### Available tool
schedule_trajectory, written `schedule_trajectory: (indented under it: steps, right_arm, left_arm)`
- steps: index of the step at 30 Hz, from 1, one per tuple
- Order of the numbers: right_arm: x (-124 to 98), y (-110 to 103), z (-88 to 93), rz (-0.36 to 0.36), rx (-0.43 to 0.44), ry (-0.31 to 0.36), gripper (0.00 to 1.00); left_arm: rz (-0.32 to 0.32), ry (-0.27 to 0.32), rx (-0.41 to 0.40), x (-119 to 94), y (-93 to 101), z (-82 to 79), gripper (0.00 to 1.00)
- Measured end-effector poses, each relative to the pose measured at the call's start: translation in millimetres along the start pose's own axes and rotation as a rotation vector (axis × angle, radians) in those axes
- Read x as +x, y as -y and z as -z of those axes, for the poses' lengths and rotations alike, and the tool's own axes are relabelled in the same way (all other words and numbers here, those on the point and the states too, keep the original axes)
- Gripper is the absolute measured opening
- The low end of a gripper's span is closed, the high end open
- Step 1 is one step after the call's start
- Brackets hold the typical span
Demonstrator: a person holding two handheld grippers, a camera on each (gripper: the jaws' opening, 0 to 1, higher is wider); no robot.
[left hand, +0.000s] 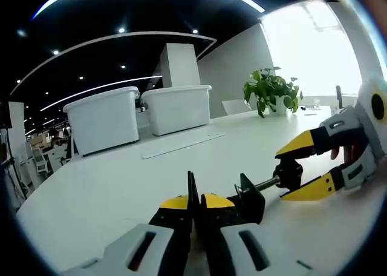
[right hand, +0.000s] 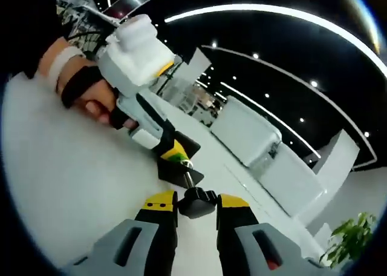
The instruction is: Clamp the fixed fixture on the desktop, loosen the retaining clip, secure it to the edge of the desk, and tighten the retaining clip.
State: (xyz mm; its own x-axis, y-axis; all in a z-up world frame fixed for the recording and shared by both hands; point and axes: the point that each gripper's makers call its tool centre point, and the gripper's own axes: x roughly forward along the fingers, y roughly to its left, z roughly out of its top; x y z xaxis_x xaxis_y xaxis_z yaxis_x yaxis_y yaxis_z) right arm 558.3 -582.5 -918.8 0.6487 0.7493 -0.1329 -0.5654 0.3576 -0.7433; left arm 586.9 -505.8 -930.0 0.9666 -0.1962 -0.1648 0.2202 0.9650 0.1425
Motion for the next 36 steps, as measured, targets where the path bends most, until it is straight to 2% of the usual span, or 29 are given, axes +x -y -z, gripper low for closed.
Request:
schedule_trajectory:
  steps: [2, 5, 6, 7, 8, 9, 10, 11, 13, 15, 19, 21, 22, 25, 31, 33, 34, 36]
  right_arm:
    - [0.4, 0.3, -0.3, 0.014, -0.042, 0.005, 0.22]
    - [1.4, 1.4, 0.3, 0.012, -0.029, -0.003, 0.22]
    - [1.1, 2.5, 0.4, 0.003, -0.018, -0.005, 0.23]
    - [2.0, -1.9, 0.9, -0.052, 0.01, -0.004, 0.23]
    - [1.2, -5.4, 1.1, -0.116, 0.09, -0.025, 0.24]
    - [0.1, -0.8, -4.7, -0.132, 0.227, 0.002, 0.24]
    - [-1.5, 6.0, -8.8, -0.131, 0.406, 0.026, 0.24]
    - [-4.1, 11.5, -9.7, -0.144, 0.543, 0.025, 0.27]
    - [-4.7, 18.8, -7.5, -0.176, 0.766, 0.014, 0.4]
    - [-4.8, 17.1, 1.3, -0.202, 0.987, -0.021, 0.44]
    - [0.5, 13.2, 24.0, -0.198, 1.256, -0.076, 0.32]
    - [3.6, 11.0, 33.2, -0.179, 1.344, -0.117, 0.31]
    - [5.3, 9.3, 32.9, -0.184, 1.398, -0.115, 0.32]
    - [4.7, 1.6, 23.8, -0.228, 1.488, -0.118, 0.24]
    - [3.6, 1.8, 23.0, -0.22, 1.368, -0.103, 0.21]
    - [3.7, 2.8, 21.2, -0.205, 1.289, -0.093, 0.21]
    - [3.9, 3.4, 19.5, -0.194, 1.211, -0.084, 0.21]
    - [3.5, 4.0, 14.1, -0.155, 0.992, -0.068, 0.2]
  left_arm:
    - [-0.001, 0.0, 0.001, -0.1, -0.2, 0.1, 0.06]
    - [-0.005, -0.001, 0.008, -0.2, -0.4, 0.4, 0.06]
    - [-0.005, -0.001, 0.009, -0.3, -0.4, 0.5, 0.06]
    - [-0.006, -0.001, 0.009, -0.4, -0.6, 0.6, 0.06]
    - [-0.008, -0.002, 0.009, -0.5, -1.1, 0.7, 0.06]
    - [-0.008, -0.003, 0.005, -0.5, -0.9, 1.0, 0.06]
    - [-0.007, -0.003, 0.004, -0.6, -0.9, 0.8, 0.06]
    - [-0.006, -0.003, 0.006, -0.5, -0.6, 0.9, 0.06]
    - [-0.005, -0.003, 0.004, -0.4, -0.5, 0.9, 0.06]
    - [-0.005, -0.003, 0.004, -0.4, -0.2, 0.8, 0.06]
    - [-0.002, -0.003, 0.005, -0.3, 0.3, 0.8, 0.06]
    - [-0.001, -0.003, 0.005, -0.5, 0.5, 0.8, 0.06]
    - [-0.001, -0.003, 0.005, -0.6, 0.5, 0.7, 0.06]
    - [0.0, -0.003, 0.004, -0.5, 0.6, 0.7, 0.06]
    - [0.002, 0.0, 0.005, 0.0, 0.4, -0.3, 0.06]
    - [0.001, -0.001, 0.006, 0.2, -0.1, -0.1, 0.06]
    - [0.001, -0.001, 0.005, 0.4, -0.3, 0.0, 0.06]
    - [0.0, -0.002, 0.004, 0.7, -1.2, 0.2, 0.06]
